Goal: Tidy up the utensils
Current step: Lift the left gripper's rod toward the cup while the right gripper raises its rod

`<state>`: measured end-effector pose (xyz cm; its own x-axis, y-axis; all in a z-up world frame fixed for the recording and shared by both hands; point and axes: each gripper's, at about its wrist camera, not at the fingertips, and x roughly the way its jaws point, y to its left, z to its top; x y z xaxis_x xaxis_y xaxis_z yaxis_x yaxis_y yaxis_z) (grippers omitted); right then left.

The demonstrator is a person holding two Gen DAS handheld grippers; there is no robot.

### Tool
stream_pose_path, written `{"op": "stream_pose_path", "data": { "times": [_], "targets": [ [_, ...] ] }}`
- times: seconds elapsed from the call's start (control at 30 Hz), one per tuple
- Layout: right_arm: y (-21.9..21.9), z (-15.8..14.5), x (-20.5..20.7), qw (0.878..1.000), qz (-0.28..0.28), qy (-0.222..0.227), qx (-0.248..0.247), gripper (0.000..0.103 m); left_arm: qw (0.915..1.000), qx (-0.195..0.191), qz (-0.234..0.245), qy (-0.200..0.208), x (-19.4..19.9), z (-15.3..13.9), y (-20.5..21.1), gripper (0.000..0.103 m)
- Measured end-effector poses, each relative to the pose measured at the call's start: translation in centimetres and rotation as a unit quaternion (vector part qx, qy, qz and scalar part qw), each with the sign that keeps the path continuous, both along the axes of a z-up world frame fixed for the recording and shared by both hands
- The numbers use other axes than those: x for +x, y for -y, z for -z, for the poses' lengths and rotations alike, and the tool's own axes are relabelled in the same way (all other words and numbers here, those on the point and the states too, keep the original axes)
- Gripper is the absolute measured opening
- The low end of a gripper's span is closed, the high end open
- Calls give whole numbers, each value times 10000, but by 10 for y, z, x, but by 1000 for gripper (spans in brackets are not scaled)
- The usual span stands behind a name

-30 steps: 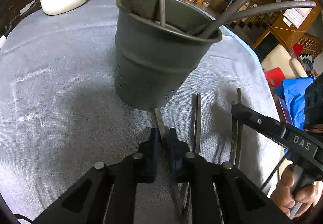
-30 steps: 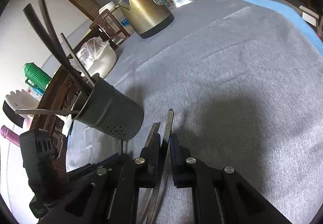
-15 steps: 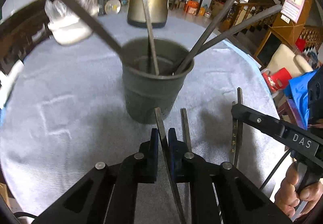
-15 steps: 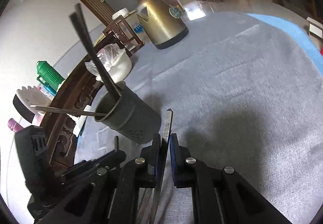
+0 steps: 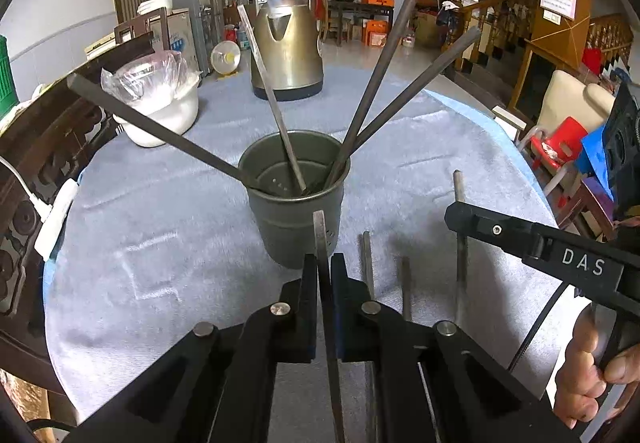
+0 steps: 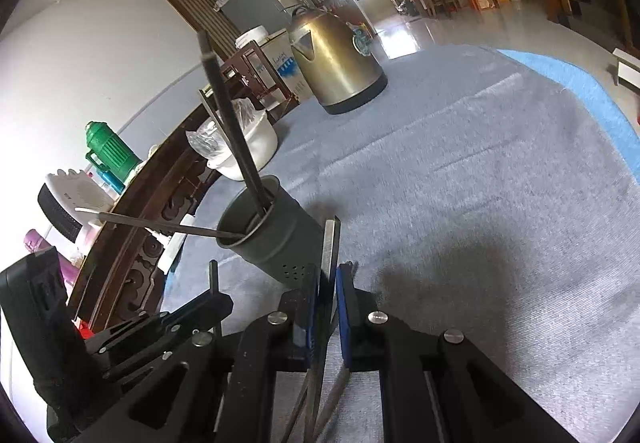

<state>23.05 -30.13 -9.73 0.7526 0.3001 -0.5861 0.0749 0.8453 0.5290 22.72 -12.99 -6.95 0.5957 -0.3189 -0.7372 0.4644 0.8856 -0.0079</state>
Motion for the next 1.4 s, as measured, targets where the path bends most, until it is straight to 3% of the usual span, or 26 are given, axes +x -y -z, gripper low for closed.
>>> {"op": "stream_pose_path", "data": {
  "times": [0.43, 0.63, 0.73, 0.83, 0.9, 1.07, 1.2, 1.4],
  "targets": [
    [4, 5, -4, 9998, 53, -164, 19, 10, 9998, 165, -37, 65, -3, 7, -1, 7],
    [17, 24, 5, 9970, 199, -690, 276, 12, 9989, 79, -174, -431, 7, 25, -17, 8],
    [25, 38, 9, 9944, 306, -988, 237, 13, 9963, 3, -250, -821, 13, 41, -29, 13],
    [29, 52, 13, 9910, 351, -1260, 282, 17, 9936, 15, -347, -1077, 18, 55, -37, 26],
    [31, 60, 15, 9896, 343, -1347, 376, 17, 9923, -41, -369, -1184, 20, 60, -39, 26],
    [17, 64, 22, 9891, 72, -1399, 450, 17, 9912, -161, -270, -1289, 23, 64, -36, 37],
    [9, 65, 28, 9881, 11, -1466, 470, 18, 9913, -103, -203, -1294, 27, 68, -24, 38],
    [-7, 65, 36, 9863, 57, -1646, -9, 19, 9916, -198, -156, -1272, 32, 72, -16, 42]
  ]
}}
